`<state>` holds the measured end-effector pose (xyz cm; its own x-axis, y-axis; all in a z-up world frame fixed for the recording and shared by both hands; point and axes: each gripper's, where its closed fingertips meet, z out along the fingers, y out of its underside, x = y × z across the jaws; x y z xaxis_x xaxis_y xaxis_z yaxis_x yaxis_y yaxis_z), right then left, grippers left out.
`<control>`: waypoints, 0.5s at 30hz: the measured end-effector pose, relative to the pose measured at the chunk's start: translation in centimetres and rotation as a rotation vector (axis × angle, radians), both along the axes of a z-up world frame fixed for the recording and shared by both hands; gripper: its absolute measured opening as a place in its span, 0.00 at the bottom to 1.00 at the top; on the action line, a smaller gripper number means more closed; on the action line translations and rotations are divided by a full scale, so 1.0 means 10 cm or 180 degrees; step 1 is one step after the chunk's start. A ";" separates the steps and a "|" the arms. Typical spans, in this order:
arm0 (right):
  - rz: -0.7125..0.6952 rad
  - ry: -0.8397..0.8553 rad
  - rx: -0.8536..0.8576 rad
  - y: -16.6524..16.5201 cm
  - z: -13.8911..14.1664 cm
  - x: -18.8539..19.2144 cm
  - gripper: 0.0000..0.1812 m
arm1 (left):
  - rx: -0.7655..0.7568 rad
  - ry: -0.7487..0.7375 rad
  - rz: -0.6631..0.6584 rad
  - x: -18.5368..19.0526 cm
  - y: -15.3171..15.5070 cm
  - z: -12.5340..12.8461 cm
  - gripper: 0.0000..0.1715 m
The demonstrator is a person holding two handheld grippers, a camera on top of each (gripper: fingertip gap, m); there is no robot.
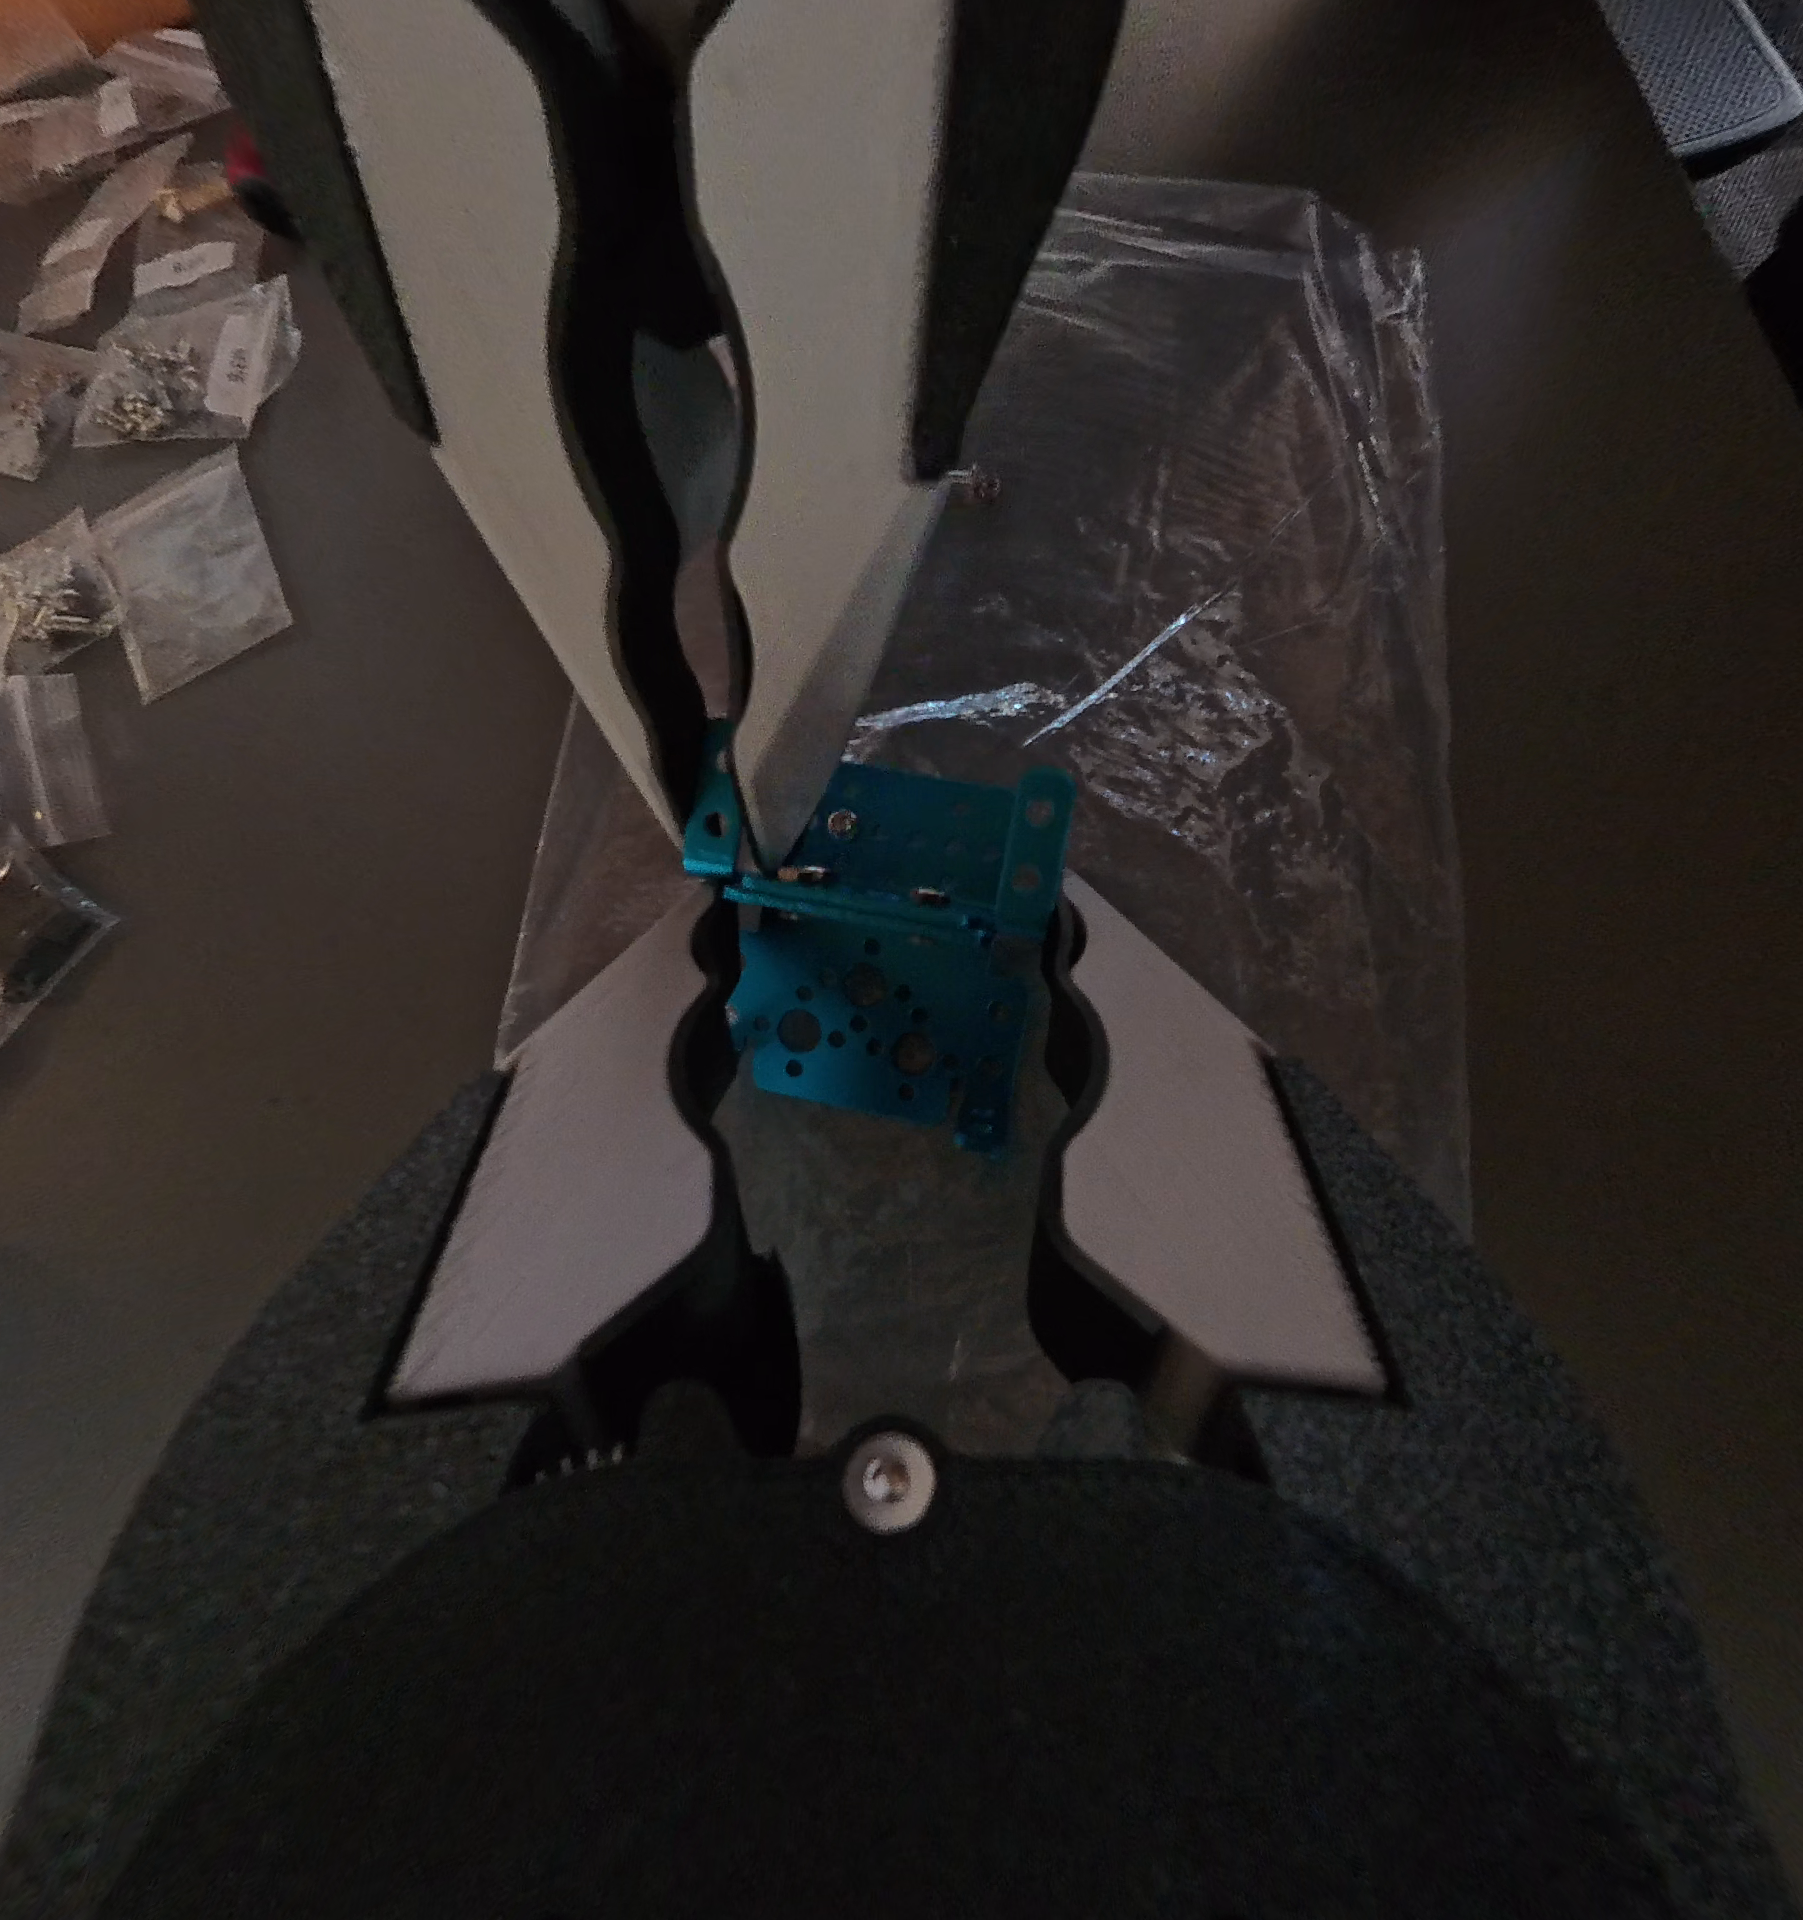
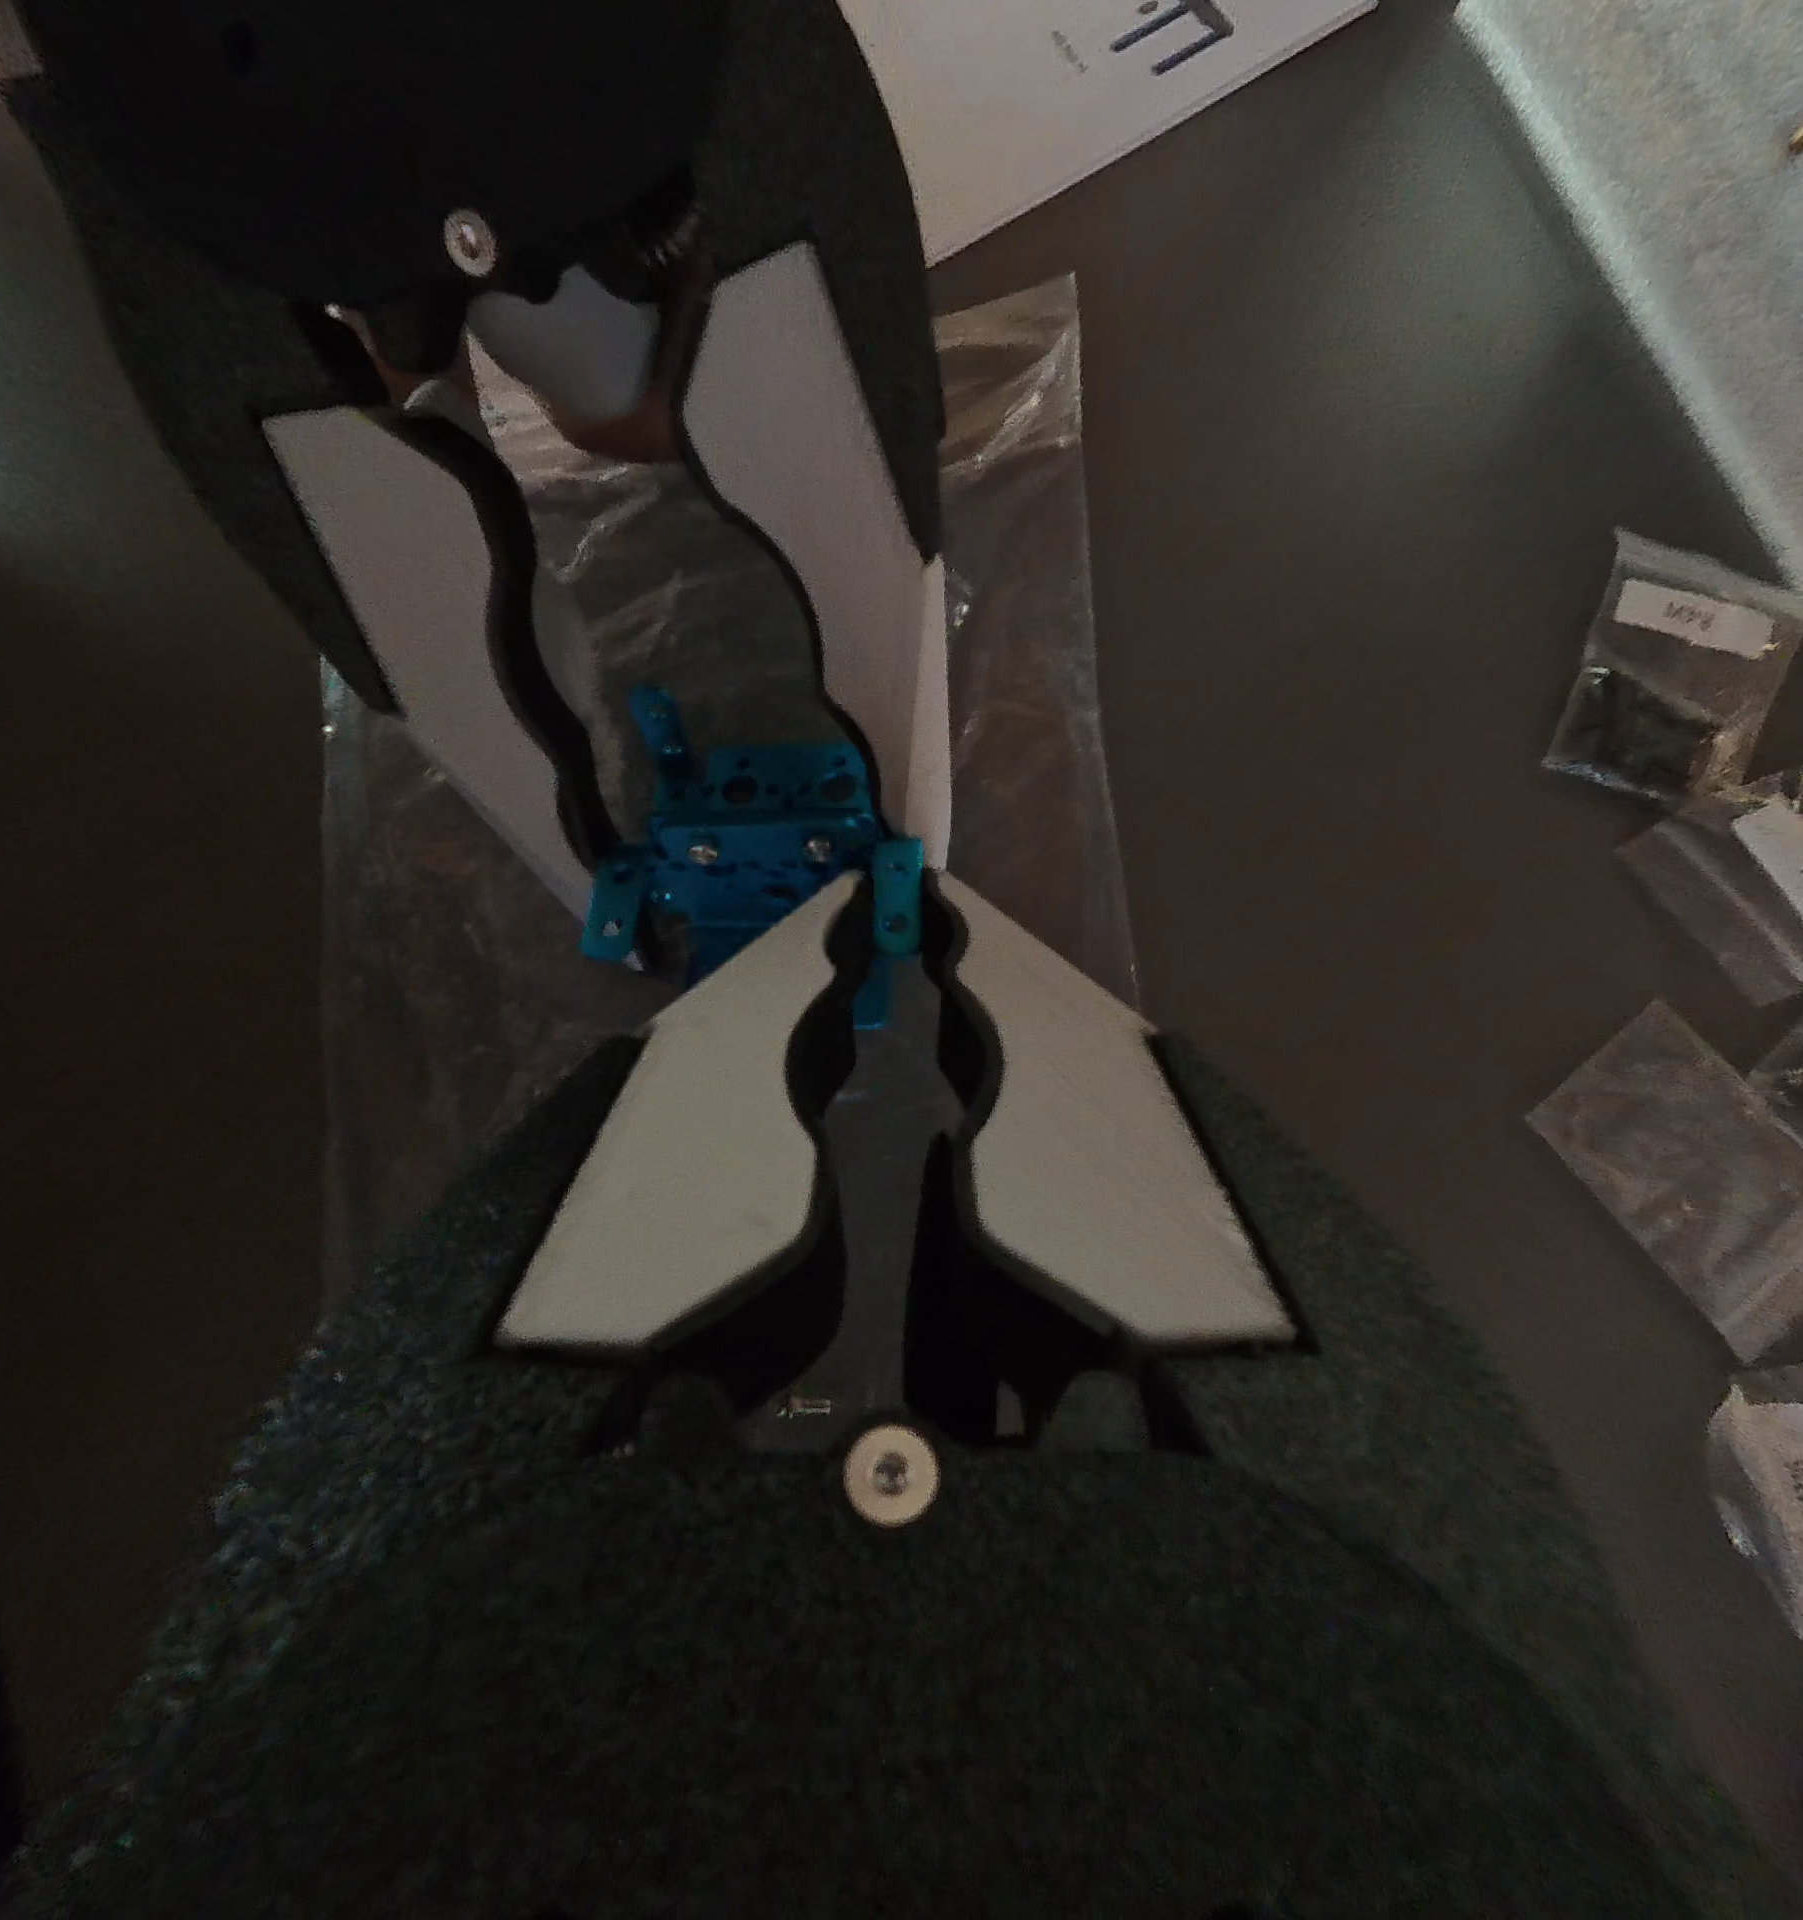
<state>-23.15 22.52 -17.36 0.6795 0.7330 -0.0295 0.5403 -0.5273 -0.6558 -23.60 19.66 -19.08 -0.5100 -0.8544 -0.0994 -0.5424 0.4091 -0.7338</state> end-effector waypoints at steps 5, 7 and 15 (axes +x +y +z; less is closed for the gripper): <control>0.0049 -0.0162 0.0160 -0.02 -0.01 0.00 0.06 | -0.0006 0.0005 -0.0016 0.00 -0.01 0.00 0.35; 0.0057 -0.0094 0.0083 -0.03 0.00 0.00 0.06 | 0.0001 0.0001 -0.0015 0.00 -0.01 0.00 0.35; 0.0182 -0.0110 0.0028 -0.07 -0.02 -0.04 0.15 | -0.0002 0.0004 -0.0011 0.00 -0.01 0.00 0.35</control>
<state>-23.59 21.81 -17.51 0.6370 0.7709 0.0000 0.5919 -0.4891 -0.6407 -23.59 19.53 -19.09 -0.5131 -0.8527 -0.0981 -0.5418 0.4104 -0.7335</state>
